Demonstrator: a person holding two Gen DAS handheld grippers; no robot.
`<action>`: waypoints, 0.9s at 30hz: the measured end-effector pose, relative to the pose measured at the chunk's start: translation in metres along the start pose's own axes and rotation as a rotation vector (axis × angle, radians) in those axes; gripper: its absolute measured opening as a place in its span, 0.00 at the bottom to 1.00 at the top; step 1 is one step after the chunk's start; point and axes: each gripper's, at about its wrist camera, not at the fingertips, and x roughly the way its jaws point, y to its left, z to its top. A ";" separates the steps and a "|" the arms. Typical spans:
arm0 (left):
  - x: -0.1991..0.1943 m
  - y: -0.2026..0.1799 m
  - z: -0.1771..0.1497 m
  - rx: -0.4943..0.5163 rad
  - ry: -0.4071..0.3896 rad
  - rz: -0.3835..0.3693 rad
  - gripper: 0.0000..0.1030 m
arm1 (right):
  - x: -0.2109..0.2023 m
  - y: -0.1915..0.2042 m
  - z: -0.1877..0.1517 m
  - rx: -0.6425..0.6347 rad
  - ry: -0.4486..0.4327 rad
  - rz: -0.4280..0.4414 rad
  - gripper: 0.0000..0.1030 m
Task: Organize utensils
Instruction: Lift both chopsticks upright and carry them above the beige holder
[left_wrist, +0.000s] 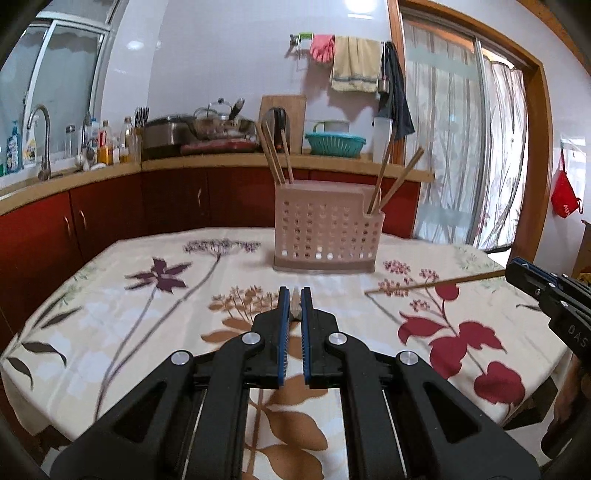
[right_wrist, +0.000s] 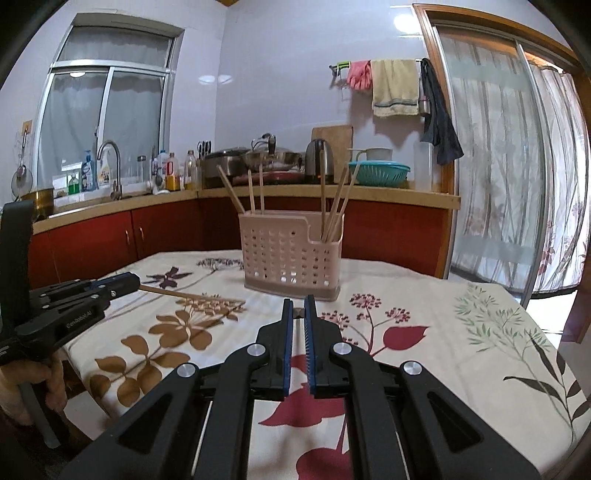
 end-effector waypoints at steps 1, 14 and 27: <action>-0.005 0.001 0.005 0.001 -0.014 0.000 0.06 | -0.002 -0.001 0.002 0.001 -0.005 -0.002 0.07; -0.044 0.012 0.058 -0.005 -0.073 -0.012 0.06 | -0.028 -0.008 0.045 0.027 -0.067 -0.024 0.07; -0.028 0.019 0.080 0.003 -0.039 -0.031 0.06 | -0.005 -0.014 0.069 0.017 -0.034 -0.013 0.07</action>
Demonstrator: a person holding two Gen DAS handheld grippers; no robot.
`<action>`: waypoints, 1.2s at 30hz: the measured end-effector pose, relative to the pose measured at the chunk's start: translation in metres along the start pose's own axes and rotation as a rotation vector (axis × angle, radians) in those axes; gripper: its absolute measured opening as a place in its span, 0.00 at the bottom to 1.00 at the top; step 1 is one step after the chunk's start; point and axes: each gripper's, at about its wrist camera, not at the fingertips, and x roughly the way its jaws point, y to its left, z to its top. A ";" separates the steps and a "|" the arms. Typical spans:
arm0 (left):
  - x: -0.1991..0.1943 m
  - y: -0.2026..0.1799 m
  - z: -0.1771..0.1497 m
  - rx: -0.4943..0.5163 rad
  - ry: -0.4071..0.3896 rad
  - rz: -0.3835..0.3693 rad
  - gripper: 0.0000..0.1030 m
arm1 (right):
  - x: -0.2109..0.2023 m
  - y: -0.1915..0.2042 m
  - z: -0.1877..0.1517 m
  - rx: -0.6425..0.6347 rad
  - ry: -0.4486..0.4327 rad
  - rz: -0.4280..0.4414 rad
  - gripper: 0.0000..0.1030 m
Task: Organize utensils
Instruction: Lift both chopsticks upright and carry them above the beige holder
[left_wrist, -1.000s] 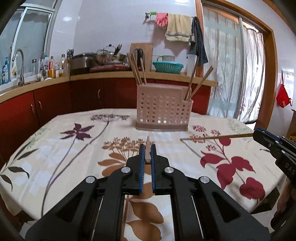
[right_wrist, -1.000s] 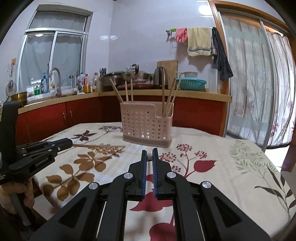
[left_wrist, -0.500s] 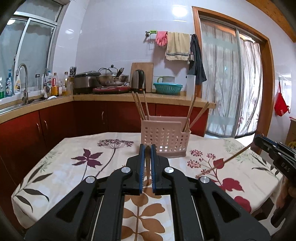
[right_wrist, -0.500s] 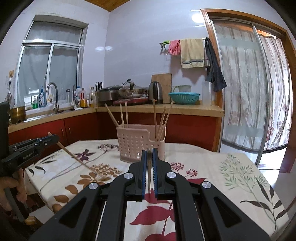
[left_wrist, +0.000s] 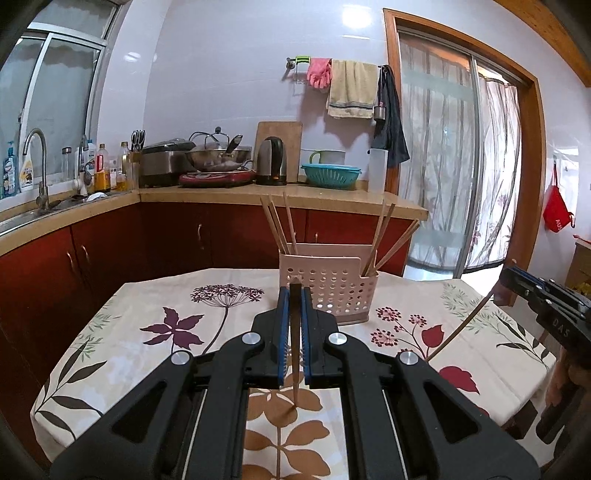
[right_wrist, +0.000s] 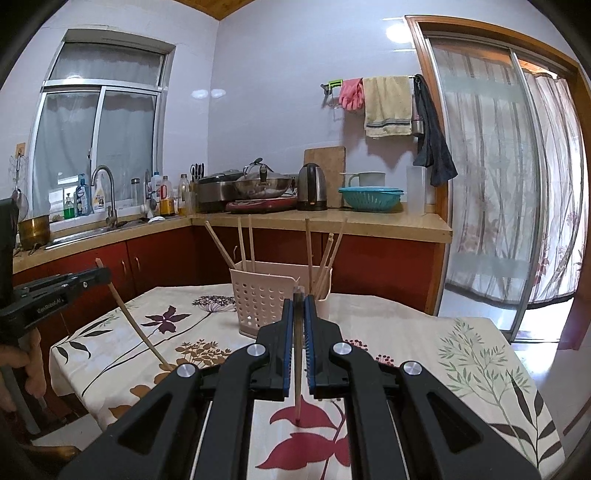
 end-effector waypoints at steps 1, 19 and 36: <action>0.002 0.001 0.001 0.002 -0.001 0.002 0.06 | 0.002 0.000 0.001 -0.001 0.002 0.000 0.07; 0.032 0.009 0.017 0.017 0.007 -0.005 0.07 | 0.029 -0.001 0.013 -0.003 0.013 0.002 0.07; 0.039 0.012 0.023 0.013 0.012 -0.018 0.07 | 0.035 0.000 0.018 -0.010 0.018 -0.004 0.07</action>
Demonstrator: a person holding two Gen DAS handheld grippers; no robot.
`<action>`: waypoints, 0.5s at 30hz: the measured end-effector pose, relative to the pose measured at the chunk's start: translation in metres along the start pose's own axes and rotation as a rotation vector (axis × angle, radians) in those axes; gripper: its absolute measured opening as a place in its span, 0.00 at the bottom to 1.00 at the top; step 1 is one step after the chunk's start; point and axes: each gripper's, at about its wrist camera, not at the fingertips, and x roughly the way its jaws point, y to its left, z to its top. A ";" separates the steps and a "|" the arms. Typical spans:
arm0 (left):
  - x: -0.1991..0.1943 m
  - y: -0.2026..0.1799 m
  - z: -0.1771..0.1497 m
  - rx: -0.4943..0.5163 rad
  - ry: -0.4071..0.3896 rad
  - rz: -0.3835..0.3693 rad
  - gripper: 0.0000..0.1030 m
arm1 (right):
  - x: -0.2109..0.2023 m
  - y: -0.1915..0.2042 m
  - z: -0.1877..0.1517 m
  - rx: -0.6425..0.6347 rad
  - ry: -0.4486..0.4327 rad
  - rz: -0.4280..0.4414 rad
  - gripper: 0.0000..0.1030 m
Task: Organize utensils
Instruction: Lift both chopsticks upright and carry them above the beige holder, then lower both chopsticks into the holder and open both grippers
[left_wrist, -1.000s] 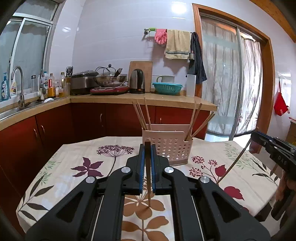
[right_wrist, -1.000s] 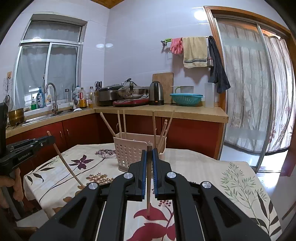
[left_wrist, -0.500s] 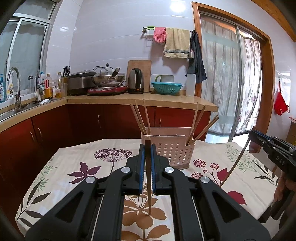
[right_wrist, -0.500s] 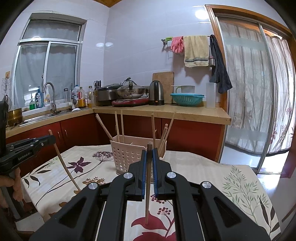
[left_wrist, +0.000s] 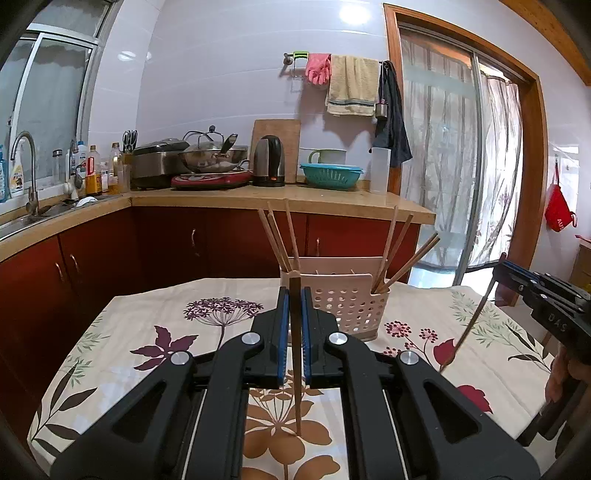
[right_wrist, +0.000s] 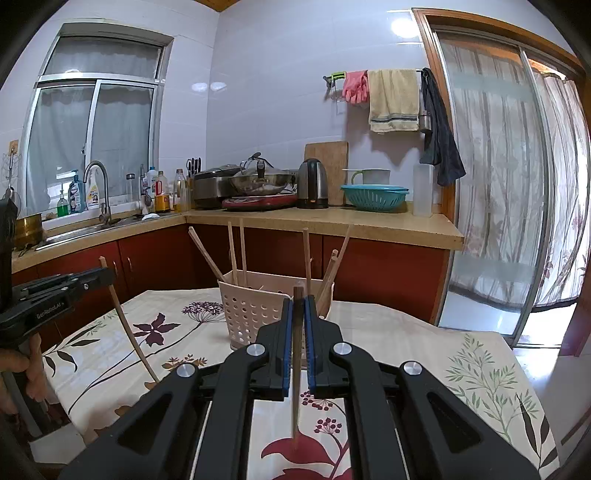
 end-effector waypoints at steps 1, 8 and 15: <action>0.001 0.000 0.002 0.001 -0.001 -0.001 0.07 | 0.000 0.000 0.001 -0.001 -0.002 0.000 0.07; 0.000 0.003 0.019 -0.032 -0.027 -0.039 0.07 | 0.002 0.000 0.019 0.014 -0.039 0.030 0.07; 0.001 0.004 0.064 -0.045 -0.113 -0.098 0.07 | 0.004 0.007 0.059 0.008 -0.144 0.083 0.07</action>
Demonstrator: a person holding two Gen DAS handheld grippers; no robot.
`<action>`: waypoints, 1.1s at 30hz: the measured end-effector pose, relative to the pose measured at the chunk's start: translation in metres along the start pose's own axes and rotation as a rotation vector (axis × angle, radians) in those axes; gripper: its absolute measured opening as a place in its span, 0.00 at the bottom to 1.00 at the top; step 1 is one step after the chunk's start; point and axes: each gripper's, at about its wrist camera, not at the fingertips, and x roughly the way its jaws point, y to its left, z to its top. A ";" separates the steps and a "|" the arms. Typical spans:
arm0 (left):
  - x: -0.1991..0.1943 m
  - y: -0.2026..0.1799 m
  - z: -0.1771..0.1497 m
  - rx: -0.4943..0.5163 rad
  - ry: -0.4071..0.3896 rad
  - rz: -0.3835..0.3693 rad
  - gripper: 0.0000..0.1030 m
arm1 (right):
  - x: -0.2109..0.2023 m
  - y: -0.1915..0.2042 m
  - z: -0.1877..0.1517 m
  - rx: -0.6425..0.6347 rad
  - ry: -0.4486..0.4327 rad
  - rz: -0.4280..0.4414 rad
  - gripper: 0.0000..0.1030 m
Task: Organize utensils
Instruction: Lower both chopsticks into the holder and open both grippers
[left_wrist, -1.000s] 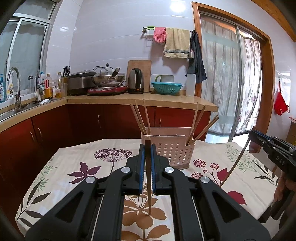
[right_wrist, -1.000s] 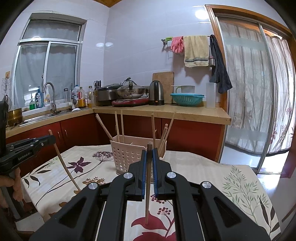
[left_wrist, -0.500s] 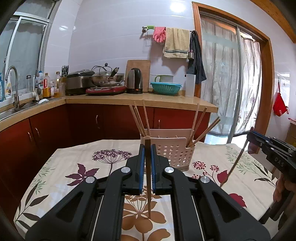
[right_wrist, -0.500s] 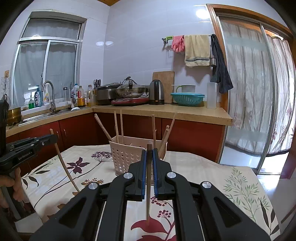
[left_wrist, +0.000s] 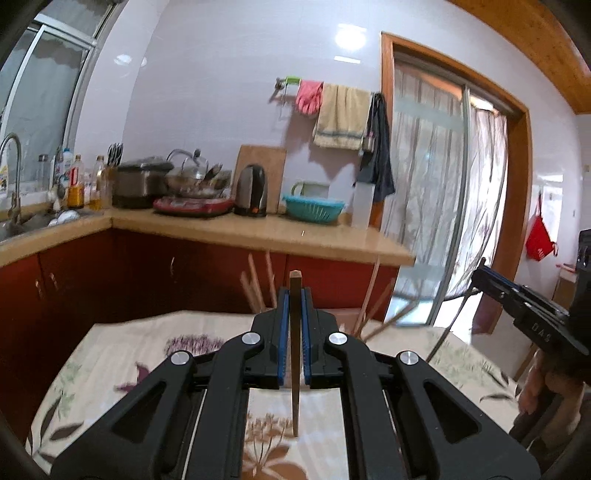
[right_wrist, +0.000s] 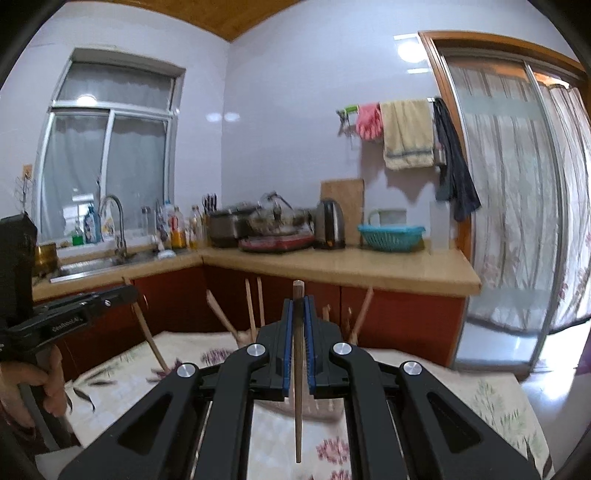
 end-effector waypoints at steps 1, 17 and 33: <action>0.001 -0.001 0.005 0.008 -0.015 0.000 0.07 | 0.003 0.001 0.005 -0.003 -0.015 0.007 0.07; 0.062 -0.013 0.074 0.070 -0.207 0.015 0.06 | 0.077 -0.006 0.058 -0.045 -0.135 0.026 0.07; 0.129 -0.013 0.054 0.097 -0.186 0.029 0.06 | 0.129 -0.031 0.030 -0.020 -0.047 -0.023 0.06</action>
